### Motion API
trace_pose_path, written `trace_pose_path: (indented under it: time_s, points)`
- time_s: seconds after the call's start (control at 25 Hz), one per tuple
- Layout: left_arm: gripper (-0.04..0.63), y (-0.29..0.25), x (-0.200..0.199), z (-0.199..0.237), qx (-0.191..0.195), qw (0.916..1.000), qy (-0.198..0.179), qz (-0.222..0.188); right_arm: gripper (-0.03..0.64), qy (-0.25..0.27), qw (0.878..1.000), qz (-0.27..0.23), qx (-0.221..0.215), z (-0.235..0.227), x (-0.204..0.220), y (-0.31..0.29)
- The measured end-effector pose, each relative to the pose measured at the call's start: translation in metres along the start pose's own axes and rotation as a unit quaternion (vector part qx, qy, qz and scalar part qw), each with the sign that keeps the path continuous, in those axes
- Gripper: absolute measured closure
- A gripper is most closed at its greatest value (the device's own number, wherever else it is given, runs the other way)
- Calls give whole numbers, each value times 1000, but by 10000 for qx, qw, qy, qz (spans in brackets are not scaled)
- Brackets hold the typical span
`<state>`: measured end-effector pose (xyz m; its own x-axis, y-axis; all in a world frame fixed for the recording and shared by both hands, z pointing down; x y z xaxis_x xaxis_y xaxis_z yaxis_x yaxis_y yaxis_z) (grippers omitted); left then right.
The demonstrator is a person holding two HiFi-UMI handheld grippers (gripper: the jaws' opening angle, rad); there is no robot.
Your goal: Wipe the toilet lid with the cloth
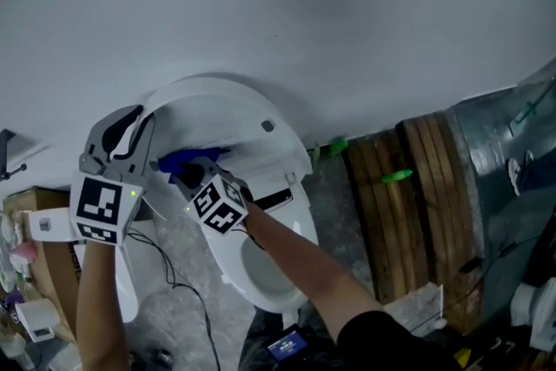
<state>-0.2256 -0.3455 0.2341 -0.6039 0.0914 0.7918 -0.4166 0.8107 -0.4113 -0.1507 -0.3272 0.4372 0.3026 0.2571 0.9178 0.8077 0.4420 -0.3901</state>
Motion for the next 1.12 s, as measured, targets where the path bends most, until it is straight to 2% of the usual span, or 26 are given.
trace_pose_path:
  time_s: [0.28,0.6,0.84,1.12]
  points:
    - [528,-2,4,-1,-33,9999,45,-111,549,-106,9965,828,-87,4,57,-16]
    - [528,-1,5,-4,-111,9996,128,-211,548,-324,9885,1461,230,-17,96,4]
    - [528,-2,7,-4,-154,9994,242,-195,548,-249,9857,1577,534,-43,90,33]
    - [528,-3,6,-4,-177,9993,307,-94,548,-26,9868,1412,789,-65,53,65]
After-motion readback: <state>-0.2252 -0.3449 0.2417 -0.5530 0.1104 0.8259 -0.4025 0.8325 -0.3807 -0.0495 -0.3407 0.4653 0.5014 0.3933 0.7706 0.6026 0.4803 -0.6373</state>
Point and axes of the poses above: the fingertips, and each gripper's own axes: y backward along the fingers, z to its left, x out of its underside, the point moved 10 cm from there along y, backward along the fingers, and after that the axes turned 2 degrees about z, right-handed, at the moved point
